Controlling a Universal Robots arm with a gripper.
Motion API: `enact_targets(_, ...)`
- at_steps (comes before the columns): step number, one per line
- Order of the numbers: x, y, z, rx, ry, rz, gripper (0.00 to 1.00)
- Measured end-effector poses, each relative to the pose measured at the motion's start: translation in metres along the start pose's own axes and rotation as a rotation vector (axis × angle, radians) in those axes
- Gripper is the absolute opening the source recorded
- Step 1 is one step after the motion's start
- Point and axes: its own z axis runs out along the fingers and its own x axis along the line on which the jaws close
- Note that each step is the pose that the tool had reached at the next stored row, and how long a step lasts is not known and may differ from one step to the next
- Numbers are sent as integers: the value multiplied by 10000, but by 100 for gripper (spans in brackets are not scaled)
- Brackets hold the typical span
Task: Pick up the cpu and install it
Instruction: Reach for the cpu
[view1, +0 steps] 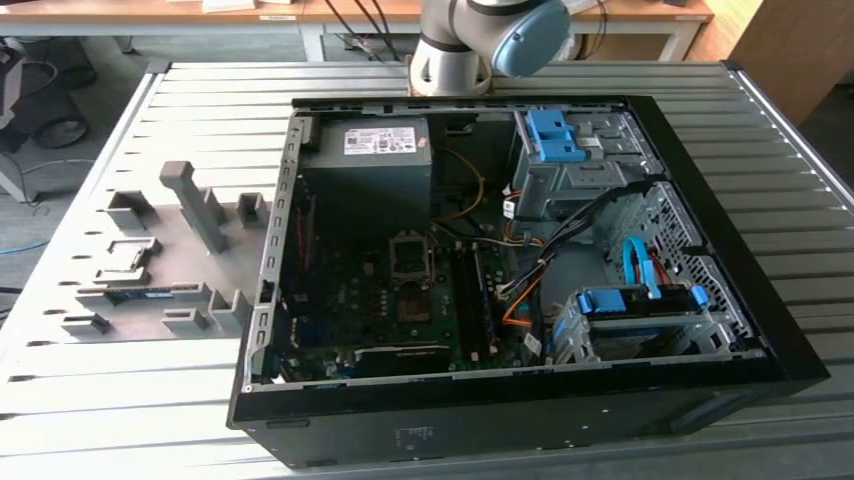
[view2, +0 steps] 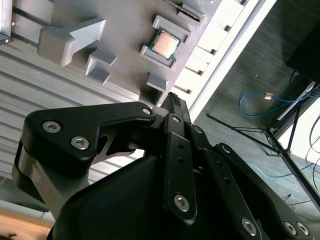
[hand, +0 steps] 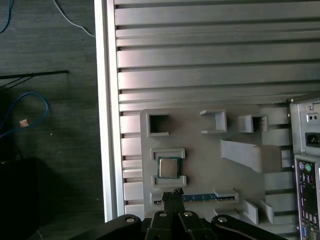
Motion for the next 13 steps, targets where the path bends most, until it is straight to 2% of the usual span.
enact_targets(13, 181, -15, 21, 0, 0, 0, 10)
